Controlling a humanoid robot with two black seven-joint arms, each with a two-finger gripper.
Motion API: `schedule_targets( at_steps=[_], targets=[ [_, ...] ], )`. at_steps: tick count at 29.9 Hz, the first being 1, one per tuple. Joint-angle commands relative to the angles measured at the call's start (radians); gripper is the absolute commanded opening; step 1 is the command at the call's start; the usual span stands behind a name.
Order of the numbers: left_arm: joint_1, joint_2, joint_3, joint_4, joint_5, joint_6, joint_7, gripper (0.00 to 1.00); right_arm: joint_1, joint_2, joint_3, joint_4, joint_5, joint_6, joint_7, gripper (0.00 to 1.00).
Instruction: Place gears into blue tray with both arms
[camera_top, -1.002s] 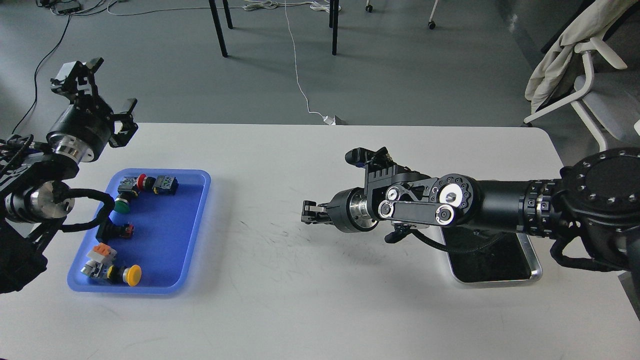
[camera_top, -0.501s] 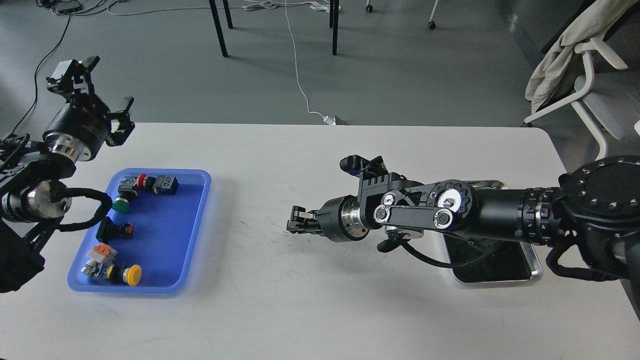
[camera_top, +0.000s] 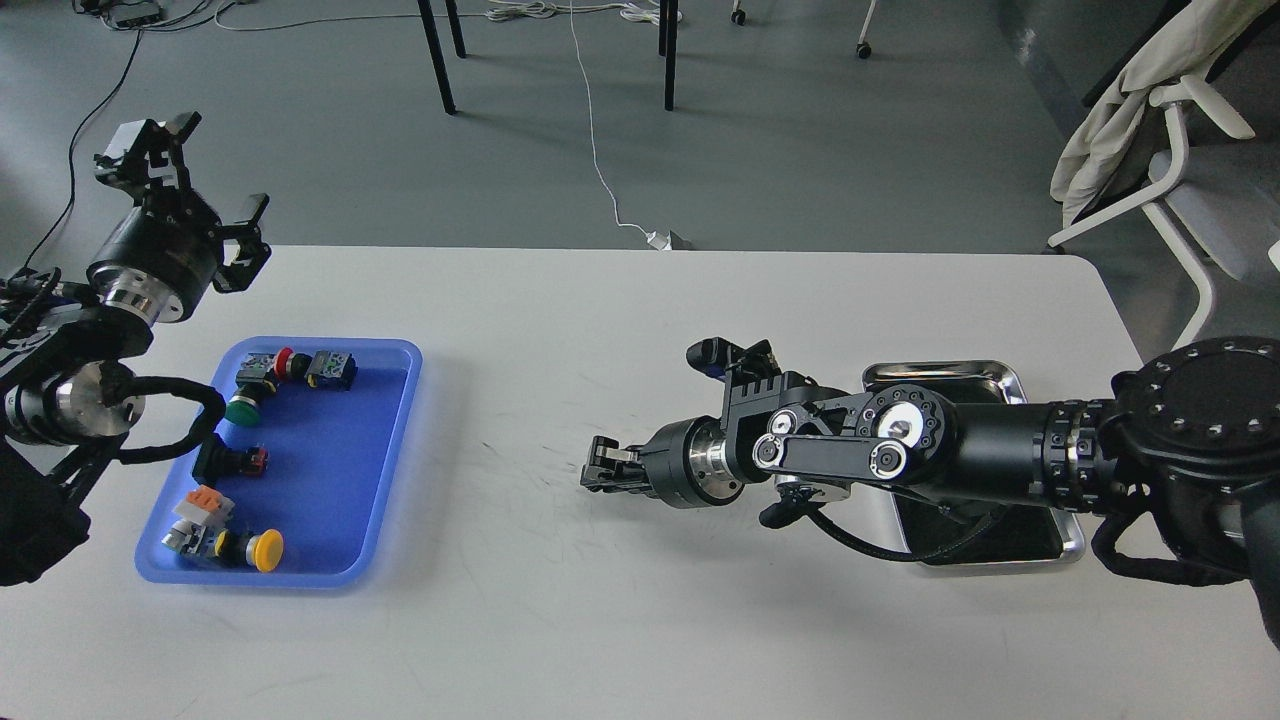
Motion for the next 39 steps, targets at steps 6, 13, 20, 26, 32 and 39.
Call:
schedule_targets(
  at_steps=[6, 13, 20, 26, 32, 39],
  targets=[
    [0.0, -0.007, 0.003, 0.0, 0.0, 0.0, 0.0, 0.98, 0.003, 0.0, 0.005, -0.008, 0.001, -0.009, 0.0, 0.76],
    [0.0, -0.007, 0.005, 0.0, 0.0, 0.002, 0.001, 0.98, 0.021, 0.0, 0.111, -0.035, 0.004, -0.005, -0.002, 0.92],
    [0.0, 0.006, 0.006, 0.0, 0.002, 0.002, 0.001, 0.98, 0.093, 0.0, 0.236, -0.037, 0.006, 0.002, -0.002, 0.94],
    [-0.002, 0.012, 0.006, 0.0, 0.002, 0.0, 0.003, 0.98, 0.076, -0.162, 0.43, -0.022, 0.012, 0.004, -0.002, 0.94],
    [-0.006, 0.036, 0.006, -0.008, 0.002, -0.002, 0.006, 0.98, -0.077, -0.428, 0.678, 0.032, 0.103, 0.008, -0.002, 0.94],
    [-0.017, 0.068, 0.006, -0.04, 0.064, 0.0, 0.024, 0.98, -0.413, -0.618, 1.081, 0.139, 0.224, 0.033, 0.001, 0.94]
  ],
)
